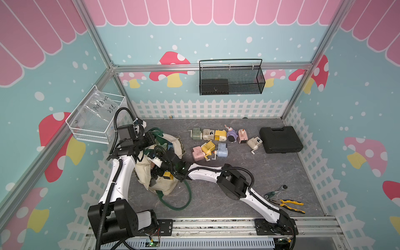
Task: Take out the pencil sharpeners from the tote bags
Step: Pick up the pencil sharpener from the canvas bag.
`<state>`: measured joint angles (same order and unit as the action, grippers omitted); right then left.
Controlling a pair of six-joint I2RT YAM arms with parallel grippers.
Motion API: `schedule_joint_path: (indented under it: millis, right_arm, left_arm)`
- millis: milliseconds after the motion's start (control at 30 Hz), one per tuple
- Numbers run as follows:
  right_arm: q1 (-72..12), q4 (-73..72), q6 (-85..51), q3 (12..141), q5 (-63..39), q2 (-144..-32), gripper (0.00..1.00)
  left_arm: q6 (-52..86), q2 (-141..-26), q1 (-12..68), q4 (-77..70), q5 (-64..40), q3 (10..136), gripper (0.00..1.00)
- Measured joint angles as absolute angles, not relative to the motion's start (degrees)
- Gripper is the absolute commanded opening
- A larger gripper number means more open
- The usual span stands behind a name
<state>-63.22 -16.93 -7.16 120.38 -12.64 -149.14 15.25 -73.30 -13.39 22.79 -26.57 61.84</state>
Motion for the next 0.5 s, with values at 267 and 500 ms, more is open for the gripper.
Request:
schedule_joint_path:
  millis: [267,500]
  right_arm:
    - [-63.0,-16.8,-10.7,122.4,-14.4,-150.7,0.71]
    - [-62.7,-18.4,-11.5,118.5,-16.4,-148.6,0.65]
  left_arm:
    - [15.2,-73.3,-13.4,22.5,-26.4,61.8,0.0]
    - [15.2,-73.3,-13.4,22.4,-26.5,61.8,0.0]
